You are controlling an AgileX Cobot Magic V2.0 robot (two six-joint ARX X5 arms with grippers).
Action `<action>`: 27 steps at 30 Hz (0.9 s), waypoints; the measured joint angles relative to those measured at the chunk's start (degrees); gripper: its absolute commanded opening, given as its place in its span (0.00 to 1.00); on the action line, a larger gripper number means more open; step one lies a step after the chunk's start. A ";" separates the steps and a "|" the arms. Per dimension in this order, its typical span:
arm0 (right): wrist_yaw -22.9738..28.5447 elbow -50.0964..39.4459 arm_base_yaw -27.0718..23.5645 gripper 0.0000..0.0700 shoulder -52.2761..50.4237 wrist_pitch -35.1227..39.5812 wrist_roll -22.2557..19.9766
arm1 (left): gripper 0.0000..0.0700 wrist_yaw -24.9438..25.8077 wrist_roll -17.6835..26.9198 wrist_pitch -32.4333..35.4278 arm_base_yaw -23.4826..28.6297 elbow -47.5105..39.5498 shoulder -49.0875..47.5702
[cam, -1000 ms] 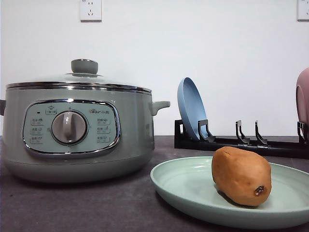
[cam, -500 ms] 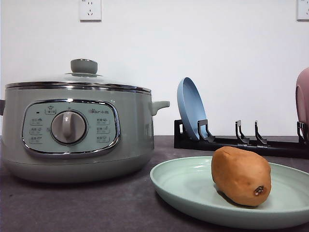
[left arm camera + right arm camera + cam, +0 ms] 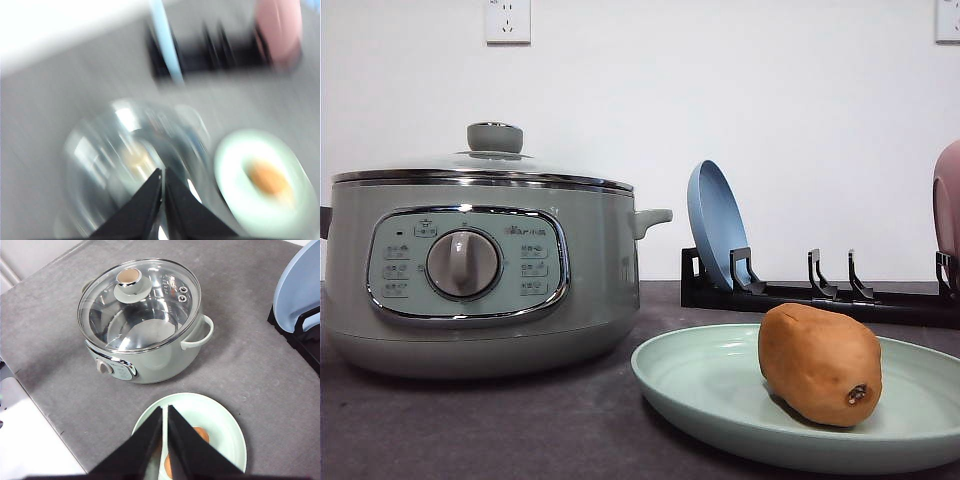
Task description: Transfer potato from steamer to green plate
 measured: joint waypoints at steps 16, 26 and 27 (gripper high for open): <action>0.00 0.00 0.00 0.01 0.00 0.00 0.00 | 0.00 -14.41 4.57 53.91 23.20 -51.28 -41.05; 0.00 0.00 0.00 0.01 0.00 0.02 0.00 | 0.00 -14.46 4.65 62.07 25.55 -80.15 -55.58; 0.00 0.00 0.00 0.01 0.00 0.02 0.00 | 0.00 -14.44 4.65 61.96 25.55 -82.77 -56.65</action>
